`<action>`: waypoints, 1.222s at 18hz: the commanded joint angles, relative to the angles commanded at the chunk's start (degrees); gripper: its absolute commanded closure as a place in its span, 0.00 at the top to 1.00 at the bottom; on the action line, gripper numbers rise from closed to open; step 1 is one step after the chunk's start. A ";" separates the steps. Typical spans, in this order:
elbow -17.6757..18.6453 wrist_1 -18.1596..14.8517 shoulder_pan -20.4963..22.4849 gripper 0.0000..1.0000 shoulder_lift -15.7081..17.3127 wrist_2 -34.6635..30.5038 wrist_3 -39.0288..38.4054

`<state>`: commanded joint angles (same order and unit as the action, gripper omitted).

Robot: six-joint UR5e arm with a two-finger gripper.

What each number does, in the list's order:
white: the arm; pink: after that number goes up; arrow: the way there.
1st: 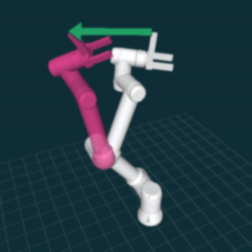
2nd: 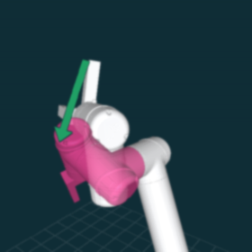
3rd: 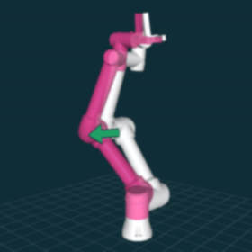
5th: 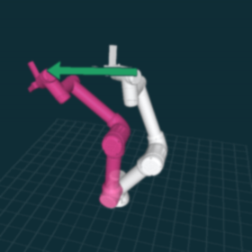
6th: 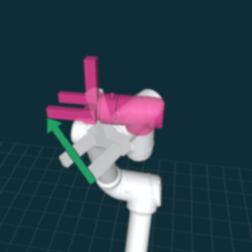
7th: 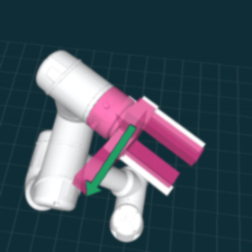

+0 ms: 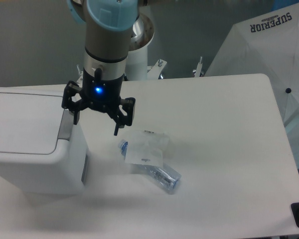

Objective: Open the trash can
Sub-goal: 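Lower the gripper onto the grey tab at the trash can lid's edge, then push the grey tab down with the gripper to pop the lid open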

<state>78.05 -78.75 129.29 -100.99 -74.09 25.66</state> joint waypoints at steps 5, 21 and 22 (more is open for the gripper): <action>0.88 0.26 -1.14 1.00 -0.09 -0.09 0.09; 2.64 2.02 -1.49 1.00 -0.35 -0.79 0.26; 2.64 2.02 -1.49 1.00 -0.35 -0.79 0.26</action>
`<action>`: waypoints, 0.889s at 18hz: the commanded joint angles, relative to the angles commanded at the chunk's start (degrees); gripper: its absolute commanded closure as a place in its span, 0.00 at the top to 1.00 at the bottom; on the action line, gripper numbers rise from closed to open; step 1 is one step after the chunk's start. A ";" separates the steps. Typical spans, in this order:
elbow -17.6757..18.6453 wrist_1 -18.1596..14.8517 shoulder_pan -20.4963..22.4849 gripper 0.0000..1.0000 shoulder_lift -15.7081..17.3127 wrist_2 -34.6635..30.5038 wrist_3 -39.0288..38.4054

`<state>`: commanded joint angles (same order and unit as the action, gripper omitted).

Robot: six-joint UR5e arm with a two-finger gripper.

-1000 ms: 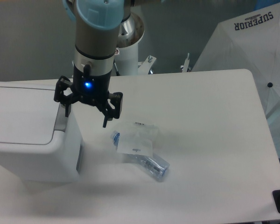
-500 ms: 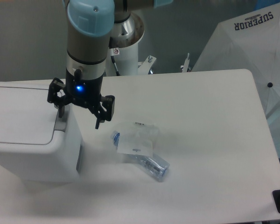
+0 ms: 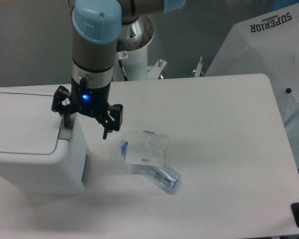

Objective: Open the trash can
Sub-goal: 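Push the grey tab down with the gripper to pop the lid open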

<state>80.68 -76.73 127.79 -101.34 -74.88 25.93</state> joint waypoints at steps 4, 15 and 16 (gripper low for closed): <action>-0.52 -0.09 0.00 1.00 -0.17 0.09 0.00; -2.64 7.11 7.46 1.00 -0.09 0.00 2.28; -2.55 7.47 8.69 1.00 -0.35 0.00 3.42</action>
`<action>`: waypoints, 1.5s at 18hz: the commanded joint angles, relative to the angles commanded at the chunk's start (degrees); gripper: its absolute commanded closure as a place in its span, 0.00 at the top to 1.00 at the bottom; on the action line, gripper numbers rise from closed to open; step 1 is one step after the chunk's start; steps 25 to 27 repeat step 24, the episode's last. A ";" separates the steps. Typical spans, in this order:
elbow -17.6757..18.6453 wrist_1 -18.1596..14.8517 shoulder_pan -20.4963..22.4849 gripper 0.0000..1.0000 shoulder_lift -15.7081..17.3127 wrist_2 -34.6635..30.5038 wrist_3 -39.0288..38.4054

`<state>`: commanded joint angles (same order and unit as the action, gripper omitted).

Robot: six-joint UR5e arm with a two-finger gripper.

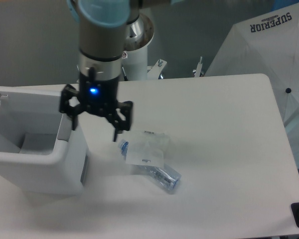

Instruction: Open the trash can

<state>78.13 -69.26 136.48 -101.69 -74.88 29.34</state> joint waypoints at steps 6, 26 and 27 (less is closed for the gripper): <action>0.88 0.35 9.84 1.00 -4.39 0.00 10.63; 3.78 2.11 15.13 1.00 -11.69 -12.04 31.82; 3.78 2.11 15.13 1.00 -11.69 -12.04 31.82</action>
